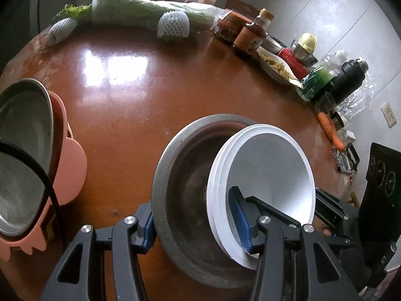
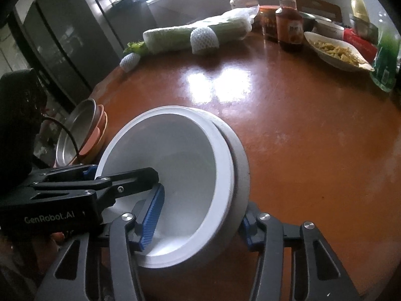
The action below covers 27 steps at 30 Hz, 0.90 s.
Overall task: Organize plates and bowls
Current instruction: 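Lift the steel bowl stack with the left tool over the steel pan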
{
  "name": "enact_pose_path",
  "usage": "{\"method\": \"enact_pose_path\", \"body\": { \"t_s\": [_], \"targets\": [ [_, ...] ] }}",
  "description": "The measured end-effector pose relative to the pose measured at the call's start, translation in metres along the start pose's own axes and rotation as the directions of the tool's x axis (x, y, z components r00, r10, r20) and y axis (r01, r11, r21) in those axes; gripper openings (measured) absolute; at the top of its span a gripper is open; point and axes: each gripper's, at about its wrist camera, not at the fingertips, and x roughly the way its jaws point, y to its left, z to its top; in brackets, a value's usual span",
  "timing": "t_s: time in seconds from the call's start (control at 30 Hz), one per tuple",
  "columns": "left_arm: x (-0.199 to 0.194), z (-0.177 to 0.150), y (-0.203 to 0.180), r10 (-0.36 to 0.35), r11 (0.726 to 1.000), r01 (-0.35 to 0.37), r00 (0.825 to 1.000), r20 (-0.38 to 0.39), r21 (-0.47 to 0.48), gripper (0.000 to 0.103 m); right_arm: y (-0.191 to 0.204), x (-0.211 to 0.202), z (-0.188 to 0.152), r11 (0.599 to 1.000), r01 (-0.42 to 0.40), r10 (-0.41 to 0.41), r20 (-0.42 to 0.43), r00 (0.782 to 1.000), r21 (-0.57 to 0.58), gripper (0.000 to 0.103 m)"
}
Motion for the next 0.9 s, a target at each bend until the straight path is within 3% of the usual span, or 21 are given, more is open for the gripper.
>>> {"method": "enact_pose_path", "body": {
  "t_s": [0.53,0.9],
  "targets": [
    [-0.037,0.002,0.008,0.023,1.0,-0.023,0.996,0.081,-0.001,0.051,0.026,-0.012,0.013,0.998,-0.014,0.017,0.057,0.998,-0.056,0.053],
    [-0.066,0.002,0.041,0.031,0.999,-0.027,0.99,0.136,-0.034,0.051,0.068,-0.009,0.023,0.993,-0.016,0.025,0.078,0.997,-0.116,0.053]
  ]
}}
